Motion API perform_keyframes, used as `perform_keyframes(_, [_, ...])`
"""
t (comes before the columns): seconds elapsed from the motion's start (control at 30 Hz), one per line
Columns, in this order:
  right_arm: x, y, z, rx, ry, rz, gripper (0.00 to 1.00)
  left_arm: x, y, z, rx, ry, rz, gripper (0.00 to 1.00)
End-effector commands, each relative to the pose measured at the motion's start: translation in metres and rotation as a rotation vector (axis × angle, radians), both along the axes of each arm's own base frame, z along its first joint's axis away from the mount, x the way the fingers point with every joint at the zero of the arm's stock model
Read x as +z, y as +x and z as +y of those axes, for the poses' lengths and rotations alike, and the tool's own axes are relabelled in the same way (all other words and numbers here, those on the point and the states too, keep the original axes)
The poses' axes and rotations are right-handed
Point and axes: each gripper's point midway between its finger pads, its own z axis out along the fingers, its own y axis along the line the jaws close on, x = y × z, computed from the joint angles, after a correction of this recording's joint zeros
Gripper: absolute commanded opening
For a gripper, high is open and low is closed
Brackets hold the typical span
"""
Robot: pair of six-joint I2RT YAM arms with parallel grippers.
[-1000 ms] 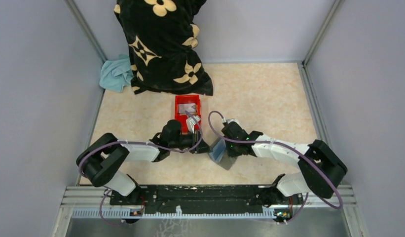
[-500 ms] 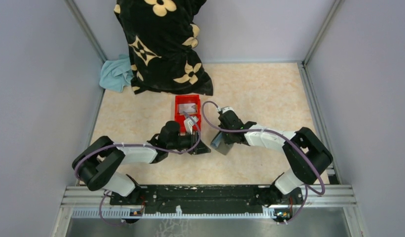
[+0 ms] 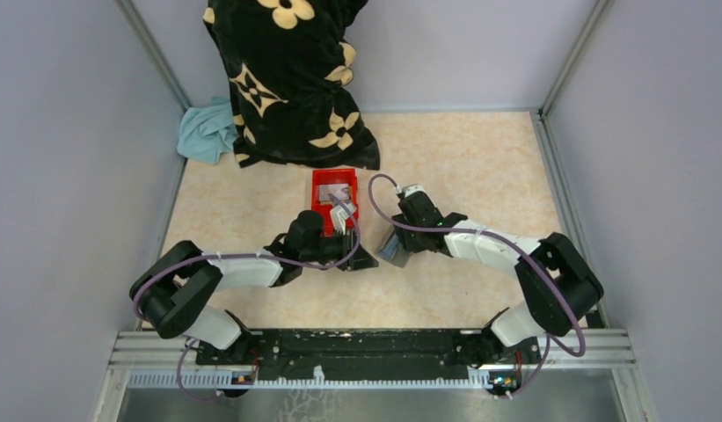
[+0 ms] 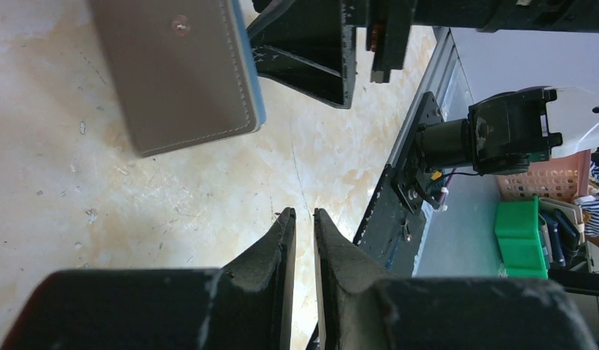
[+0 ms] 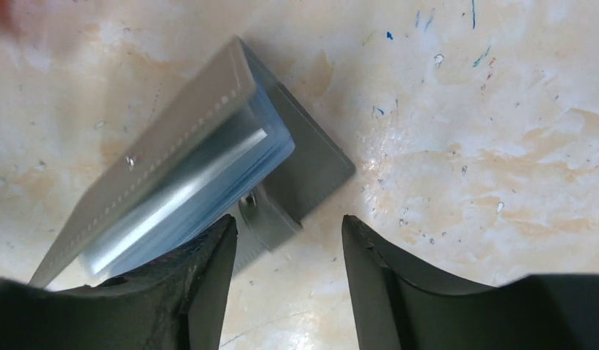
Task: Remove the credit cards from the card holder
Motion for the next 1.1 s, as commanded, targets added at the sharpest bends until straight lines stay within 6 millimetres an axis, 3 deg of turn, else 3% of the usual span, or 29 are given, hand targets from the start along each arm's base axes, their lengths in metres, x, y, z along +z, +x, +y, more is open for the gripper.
perform_keyframes(0.0, [0.036, 0.01, 0.013, -0.013, 0.108, -0.069, 0.57, 0.004, 0.003, -0.002, -0.014, -0.005, -0.033, 0.21])
perform_keyframes(0.37, [0.041, 0.016, 0.04, 0.001, 0.234, -0.062, 0.57, -0.001, -0.004, 0.003, -0.024, 0.004, -0.029, 0.21])
perform_keyframes(0.7, [0.07, 0.018, 0.066, -0.028, 0.479, -0.103, 0.57, -0.006, -0.008, 0.014, 0.01, 0.025, -0.028, 0.21])
perform_keyframes(0.9, [0.059, 0.02, 0.074, -0.031, 0.503, -0.076, 0.57, -0.005, -0.008, 0.017, 0.026, 0.025, -0.031, 0.21])
perform_keyframes(1.07, [0.069, 0.029, 0.081, -0.031, 0.538, -0.103, 0.56, -0.007, -0.01, 0.021, 0.039, 0.028, -0.028, 0.21])
